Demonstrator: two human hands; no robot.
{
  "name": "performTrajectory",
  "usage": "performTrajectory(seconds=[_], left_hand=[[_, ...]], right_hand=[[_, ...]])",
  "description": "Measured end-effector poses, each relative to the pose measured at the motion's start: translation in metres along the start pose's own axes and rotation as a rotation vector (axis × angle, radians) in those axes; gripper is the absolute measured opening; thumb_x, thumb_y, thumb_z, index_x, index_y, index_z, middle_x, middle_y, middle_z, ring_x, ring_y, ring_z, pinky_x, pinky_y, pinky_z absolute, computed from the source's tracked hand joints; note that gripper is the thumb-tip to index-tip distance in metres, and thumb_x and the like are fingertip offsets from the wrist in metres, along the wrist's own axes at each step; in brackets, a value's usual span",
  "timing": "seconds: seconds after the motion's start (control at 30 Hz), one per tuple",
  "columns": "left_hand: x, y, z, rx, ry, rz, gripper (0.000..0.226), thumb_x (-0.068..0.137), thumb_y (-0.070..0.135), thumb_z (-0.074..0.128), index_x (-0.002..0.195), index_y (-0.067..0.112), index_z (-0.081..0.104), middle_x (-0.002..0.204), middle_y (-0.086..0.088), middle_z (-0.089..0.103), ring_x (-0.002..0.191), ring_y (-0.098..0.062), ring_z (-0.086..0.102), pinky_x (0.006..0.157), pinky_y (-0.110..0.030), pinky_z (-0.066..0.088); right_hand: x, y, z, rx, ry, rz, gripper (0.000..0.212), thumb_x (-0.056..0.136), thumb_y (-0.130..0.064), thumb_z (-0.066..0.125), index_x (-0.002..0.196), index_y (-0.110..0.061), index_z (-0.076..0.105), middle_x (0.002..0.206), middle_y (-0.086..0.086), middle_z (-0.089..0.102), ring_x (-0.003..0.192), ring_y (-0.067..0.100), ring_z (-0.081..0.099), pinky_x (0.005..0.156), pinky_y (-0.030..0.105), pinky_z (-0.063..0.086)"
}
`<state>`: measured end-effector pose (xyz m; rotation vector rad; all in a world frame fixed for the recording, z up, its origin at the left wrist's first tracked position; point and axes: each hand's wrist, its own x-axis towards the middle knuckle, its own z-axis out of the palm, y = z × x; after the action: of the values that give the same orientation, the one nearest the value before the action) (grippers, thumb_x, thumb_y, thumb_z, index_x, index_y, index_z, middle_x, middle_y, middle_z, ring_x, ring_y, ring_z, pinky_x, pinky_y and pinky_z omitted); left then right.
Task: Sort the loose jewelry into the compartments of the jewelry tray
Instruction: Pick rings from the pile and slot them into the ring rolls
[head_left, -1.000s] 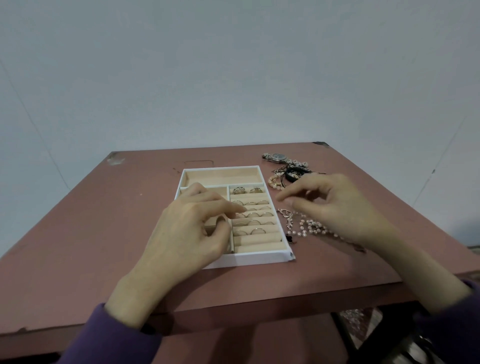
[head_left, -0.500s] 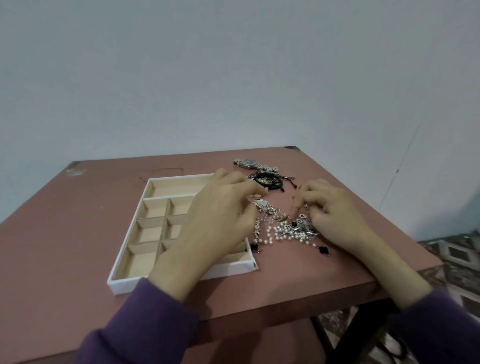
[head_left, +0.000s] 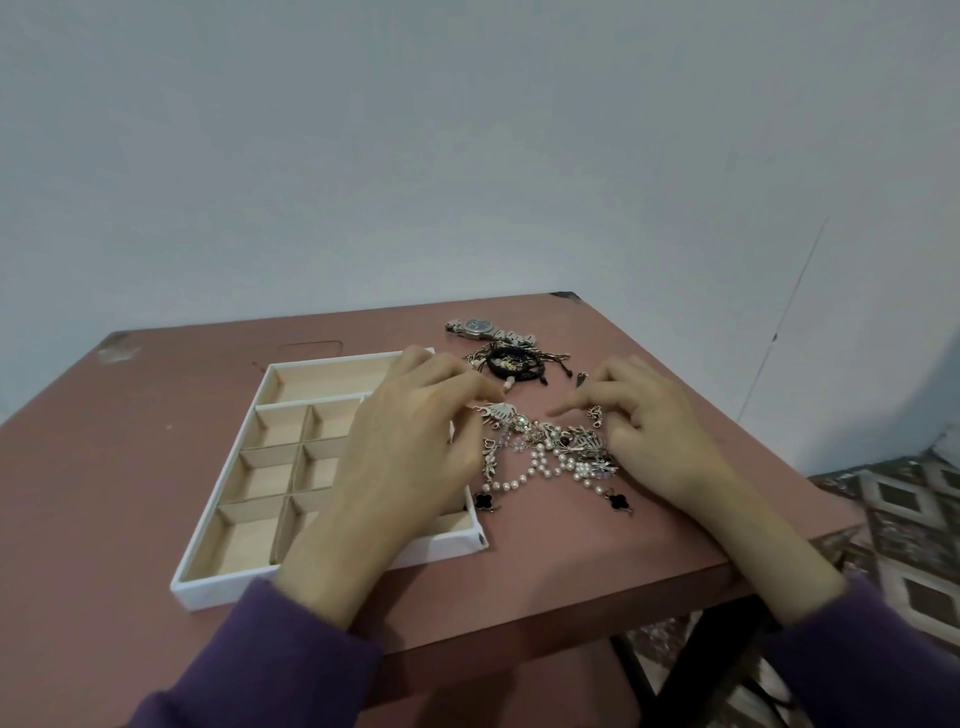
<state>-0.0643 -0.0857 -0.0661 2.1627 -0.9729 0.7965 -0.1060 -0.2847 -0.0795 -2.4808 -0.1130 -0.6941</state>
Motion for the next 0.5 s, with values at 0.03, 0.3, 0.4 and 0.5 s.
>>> performTrajectory(seconds=[0.03,0.3,0.4,0.5], left_hand=[[-0.0001,0.0000,0.0000,0.001,0.003,0.002,0.034,0.074,0.016,0.039,0.082,0.017,0.071,0.076,0.012,0.059,0.080,-0.010,0.045,0.065,-0.028,0.043],[-0.0011,-0.0006,0.0021,0.012,0.011,0.011,0.025,0.072,0.007,0.049,0.079,0.016,0.071,0.075,0.009,0.061,0.078,-0.013,0.046,0.068,-0.019,0.035],[-0.0017,-0.0008,0.0017,0.010,0.009,0.020,0.025,0.072,0.006,0.049,0.079,0.016,0.071,0.075,0.011,0.061,0.079,-0.012,0.045,0.069,-0.018,0.034],[-0.0012,0.0006,0.0015,0.013,0.016,0.022,0.024,0.072,0.004,0.052,0.079,0.015,0.071,0.076,0.011,0.060,0.078,-0.013,0.046,0.068,-0.017,0.033]], right_hand=[[-0.0008,-0.0008,0.0010,0.005,-0.025,-0.021,0.054,0.066,0.005,0.033,0.080,-0.024,0.076,0.079,0.002,0.054,0.082,0.011,0.044,0.071,0.004,0.030],[0.0021,0.0012,0.0032,-0.055,-0.028,-0.045,0.057,0.059,0.002,0.027,0.079,-0.023,0.074,0.078,-0.001,0.051,0.080,0.009,0.042,0.074,0.007,0.031],[0.0009,-0.0015,0.0050,-0.071,-0.087,-0.050,0.062,0.063,0.000,0.027,0.089,-0.028,0.076,0.082,-0.002,0.051,0.082,0.008,0.039,0.075,0.009,0.032],[0.0020,-0.0010,0.0037,-0.170,-0.090,0.003,0.057,0.072,0.008,0.036,0.093,-0.028,0.075,0.083,-0.006,0.047,0.087,0.011,0.039,0.077,0.024,0.035]])
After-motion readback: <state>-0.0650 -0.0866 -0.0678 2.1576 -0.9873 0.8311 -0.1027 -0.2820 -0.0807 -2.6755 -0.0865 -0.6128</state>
